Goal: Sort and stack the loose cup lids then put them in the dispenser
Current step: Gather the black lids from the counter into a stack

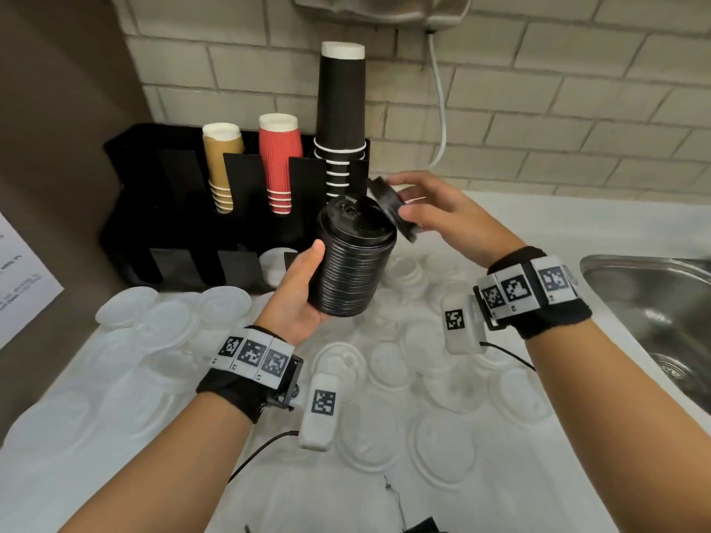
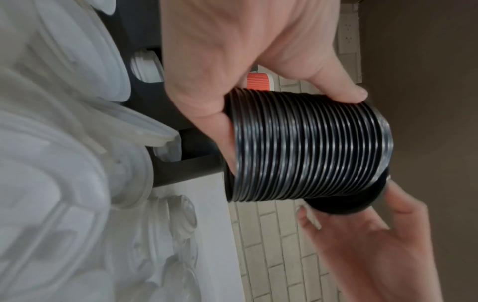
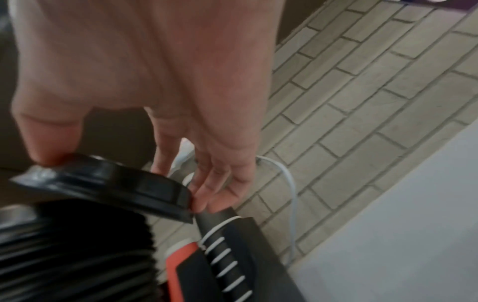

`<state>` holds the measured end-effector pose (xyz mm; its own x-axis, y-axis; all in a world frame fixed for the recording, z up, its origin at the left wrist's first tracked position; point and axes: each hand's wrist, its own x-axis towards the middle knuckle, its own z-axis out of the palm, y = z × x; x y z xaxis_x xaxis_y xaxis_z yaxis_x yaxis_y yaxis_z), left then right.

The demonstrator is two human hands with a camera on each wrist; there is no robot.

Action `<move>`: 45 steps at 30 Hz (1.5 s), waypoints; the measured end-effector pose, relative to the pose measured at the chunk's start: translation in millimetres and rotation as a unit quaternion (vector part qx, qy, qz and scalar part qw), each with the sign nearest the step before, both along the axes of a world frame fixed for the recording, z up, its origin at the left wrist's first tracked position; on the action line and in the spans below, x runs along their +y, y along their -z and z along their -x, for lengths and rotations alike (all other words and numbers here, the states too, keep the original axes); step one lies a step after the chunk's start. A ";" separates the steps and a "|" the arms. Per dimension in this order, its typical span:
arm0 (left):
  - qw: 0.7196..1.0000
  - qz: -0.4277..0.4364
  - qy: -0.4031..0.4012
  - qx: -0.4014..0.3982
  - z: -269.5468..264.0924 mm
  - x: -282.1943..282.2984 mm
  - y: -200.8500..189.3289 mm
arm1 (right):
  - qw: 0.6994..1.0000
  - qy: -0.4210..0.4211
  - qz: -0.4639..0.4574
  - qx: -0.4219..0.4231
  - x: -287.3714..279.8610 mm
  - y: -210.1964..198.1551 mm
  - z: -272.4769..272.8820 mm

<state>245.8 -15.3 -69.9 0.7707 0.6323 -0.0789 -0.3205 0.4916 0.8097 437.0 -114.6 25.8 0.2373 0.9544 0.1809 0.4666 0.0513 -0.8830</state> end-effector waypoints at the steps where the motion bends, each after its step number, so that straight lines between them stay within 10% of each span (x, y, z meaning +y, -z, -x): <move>1: 1.000 -0.002 0.001 0.005 0.9 -3.1 0.2 | 1.000 -0.016 -0.001 -0.014 -2.2 -2.7 6.3; 14: 0.999 -0.002 -0.038 0.021 13.2 -21.2 -6.4 | 0.975 -0.044 -0.014 -0.217 -7.7 -14.5 38.2; 45: 0.993 -0.002 -0.102 -0.051 50.3 -38.3 -9.7 | 0.947 -0.151 -0.029 -0.283 20.0 -38.2 66.7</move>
